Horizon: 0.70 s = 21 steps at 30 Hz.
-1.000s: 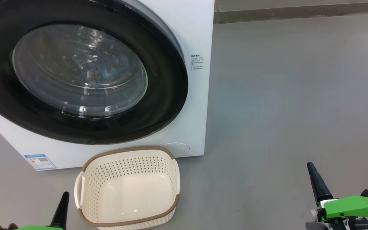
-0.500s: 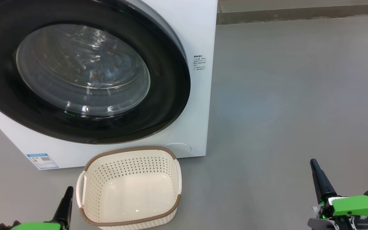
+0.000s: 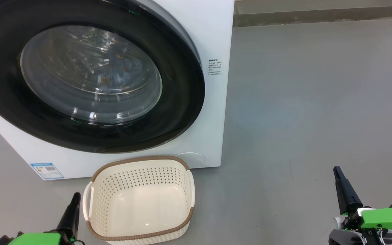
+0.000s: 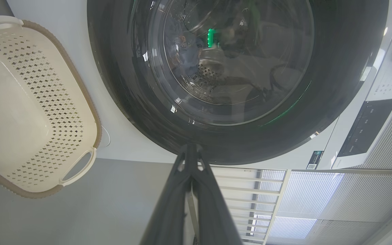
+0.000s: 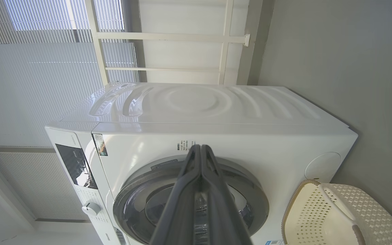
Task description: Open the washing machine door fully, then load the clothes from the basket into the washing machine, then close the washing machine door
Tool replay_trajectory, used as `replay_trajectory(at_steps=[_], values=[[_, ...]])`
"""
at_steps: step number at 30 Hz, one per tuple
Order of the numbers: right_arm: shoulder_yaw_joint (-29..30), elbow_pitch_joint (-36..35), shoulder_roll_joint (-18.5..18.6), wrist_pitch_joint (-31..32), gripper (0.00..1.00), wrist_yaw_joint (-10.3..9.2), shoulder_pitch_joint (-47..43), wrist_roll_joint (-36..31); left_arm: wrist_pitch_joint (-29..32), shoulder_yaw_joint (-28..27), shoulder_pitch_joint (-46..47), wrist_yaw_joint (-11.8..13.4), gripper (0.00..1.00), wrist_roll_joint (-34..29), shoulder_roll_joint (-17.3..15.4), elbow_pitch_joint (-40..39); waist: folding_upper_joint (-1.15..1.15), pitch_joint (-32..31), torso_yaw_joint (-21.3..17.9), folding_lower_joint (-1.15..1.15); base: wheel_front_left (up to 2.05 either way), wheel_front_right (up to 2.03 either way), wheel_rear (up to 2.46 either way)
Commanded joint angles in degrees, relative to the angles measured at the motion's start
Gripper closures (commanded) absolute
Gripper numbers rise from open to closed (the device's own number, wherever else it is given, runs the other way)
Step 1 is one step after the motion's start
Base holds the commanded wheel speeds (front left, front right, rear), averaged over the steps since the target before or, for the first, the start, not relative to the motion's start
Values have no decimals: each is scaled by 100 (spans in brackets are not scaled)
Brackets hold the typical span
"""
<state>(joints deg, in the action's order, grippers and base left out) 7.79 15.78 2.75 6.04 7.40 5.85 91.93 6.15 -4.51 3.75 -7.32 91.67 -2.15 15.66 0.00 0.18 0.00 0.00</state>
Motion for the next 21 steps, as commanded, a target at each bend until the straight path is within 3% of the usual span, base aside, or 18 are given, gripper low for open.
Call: replay_trajectory(at_steps=[1,21], values=[[-123,-176,13,49,100,9,33,20,36,-203,244,-17,100,48,-73,-163,0,0,0,0,0,0,0],[-125,-176,13,47,100,9,33,21,35,-202,244,-17,100,49,-73,-163,0,0,0,0,0,0,0]])
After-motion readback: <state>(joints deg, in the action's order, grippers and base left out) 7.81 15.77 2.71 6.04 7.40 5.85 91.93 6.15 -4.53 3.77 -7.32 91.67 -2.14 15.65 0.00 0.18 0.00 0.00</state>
